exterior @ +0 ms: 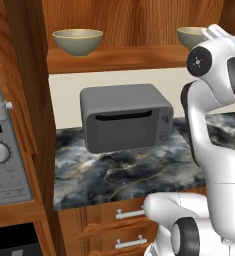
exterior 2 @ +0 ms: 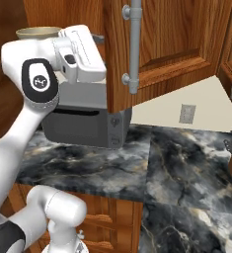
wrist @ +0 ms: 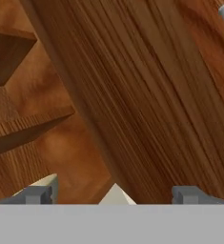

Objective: Move the bowls from the cabinet to the plates on the dining table.

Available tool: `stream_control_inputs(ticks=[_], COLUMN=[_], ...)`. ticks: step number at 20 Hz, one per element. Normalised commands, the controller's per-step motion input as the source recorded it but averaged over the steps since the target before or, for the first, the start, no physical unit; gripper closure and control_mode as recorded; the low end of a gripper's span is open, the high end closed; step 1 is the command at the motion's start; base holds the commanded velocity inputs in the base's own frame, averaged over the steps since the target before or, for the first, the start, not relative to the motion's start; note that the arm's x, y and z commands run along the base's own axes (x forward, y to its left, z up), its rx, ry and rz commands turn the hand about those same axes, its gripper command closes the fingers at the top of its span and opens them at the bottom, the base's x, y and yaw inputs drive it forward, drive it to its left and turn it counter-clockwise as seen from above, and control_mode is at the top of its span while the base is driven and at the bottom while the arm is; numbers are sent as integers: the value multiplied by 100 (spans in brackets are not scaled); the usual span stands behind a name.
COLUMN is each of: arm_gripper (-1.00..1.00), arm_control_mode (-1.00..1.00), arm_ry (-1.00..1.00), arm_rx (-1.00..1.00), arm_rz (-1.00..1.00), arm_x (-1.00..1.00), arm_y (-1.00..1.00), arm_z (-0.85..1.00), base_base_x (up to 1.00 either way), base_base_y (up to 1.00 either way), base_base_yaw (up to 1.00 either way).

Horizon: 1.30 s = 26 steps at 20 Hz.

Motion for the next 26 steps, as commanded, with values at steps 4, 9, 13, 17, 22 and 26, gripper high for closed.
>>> stream_control_inputs(ticks=[4,9,13,17,22,26], arm_gripper=[-100,-100,-100,-100,-100,-100], arm_control_mode=[-100,-100,-100,-100,-100,-100], arm_ry=[1,2,1,-4,-5,0], arm_rx=[3,2,3,2,0,3], arm_rz=[-4,-1,-1,0,0,0], arm_x=[21,29,17,-41,-24,40], arm_y=[1,4,-6,8,34,12], arm_z=[0,0,0,-7,-18,-7], base_base_x=[0,0,0,0,0,0], base_base_y=[0,0,0,0,0,0], base_base_yaw=[0,0,0,0,0,0])
